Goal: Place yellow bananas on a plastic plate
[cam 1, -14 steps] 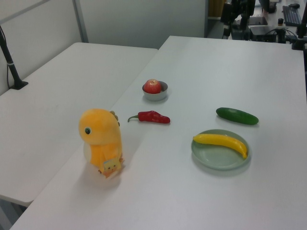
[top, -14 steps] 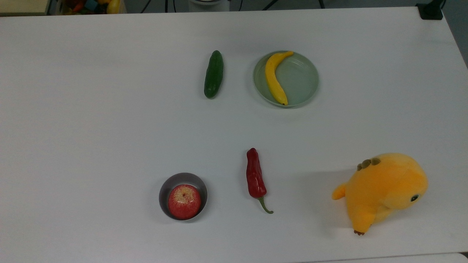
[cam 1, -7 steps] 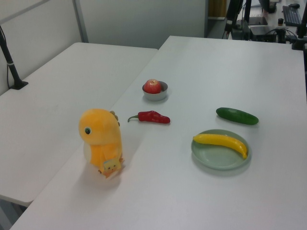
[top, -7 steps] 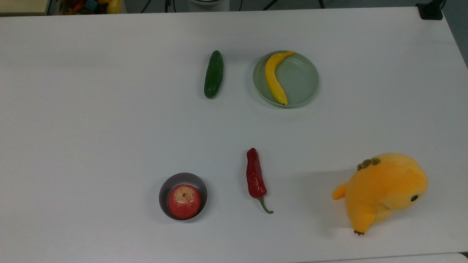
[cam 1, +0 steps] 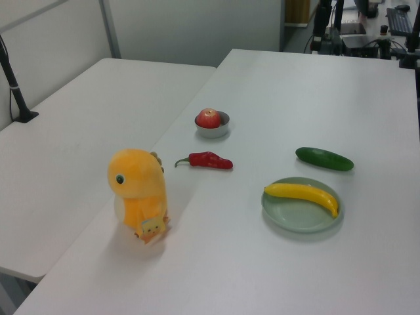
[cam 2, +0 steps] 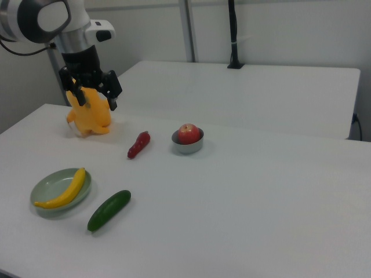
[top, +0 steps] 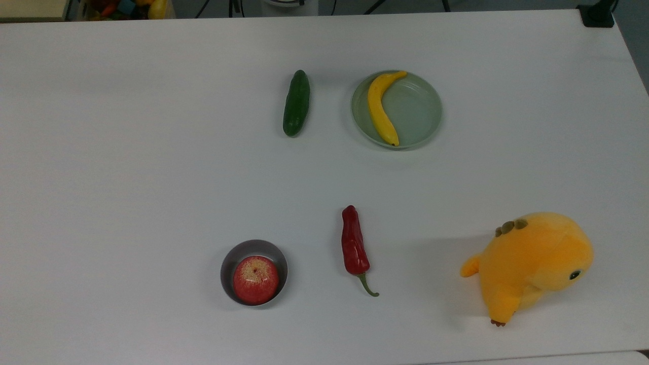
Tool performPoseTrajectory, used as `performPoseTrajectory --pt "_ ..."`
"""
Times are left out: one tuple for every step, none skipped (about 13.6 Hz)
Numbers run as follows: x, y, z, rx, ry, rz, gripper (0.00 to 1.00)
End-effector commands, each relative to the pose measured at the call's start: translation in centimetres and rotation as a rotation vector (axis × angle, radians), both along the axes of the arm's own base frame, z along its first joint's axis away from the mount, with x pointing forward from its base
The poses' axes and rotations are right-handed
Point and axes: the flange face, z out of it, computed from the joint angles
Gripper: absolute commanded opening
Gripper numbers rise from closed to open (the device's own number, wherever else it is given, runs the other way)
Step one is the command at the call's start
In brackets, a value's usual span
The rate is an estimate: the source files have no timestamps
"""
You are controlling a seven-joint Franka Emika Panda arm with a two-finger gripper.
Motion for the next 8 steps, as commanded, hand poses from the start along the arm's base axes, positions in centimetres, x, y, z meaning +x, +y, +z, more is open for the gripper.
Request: performPoseTrajectory --pt "-0.59 0.11 0.31 -0.003 0.010 0.009 1.00" --pt "-0.56 0.11 0.34 -0.003 0.007 0.009 1.00" --pt "-0.29 0.22 0.25 -0.002 -0.004 0.008 1.00" --pt "-0.15 0.30 0.33 -0.001 -0.017 0.005 1.00" --pt "-0.14 0.31 0.19 -0.001 -0.016 0.005 1.00" --pt "-0.06 0.40 0.16 -0.001 -0.019 0.006 1.00" --pt "0.04 0.57 -0.08 0.000 -0.025 0.006 1.00" --pt "0.05 0.65 -0.14 0.000 -0.025 0.007 1.00"
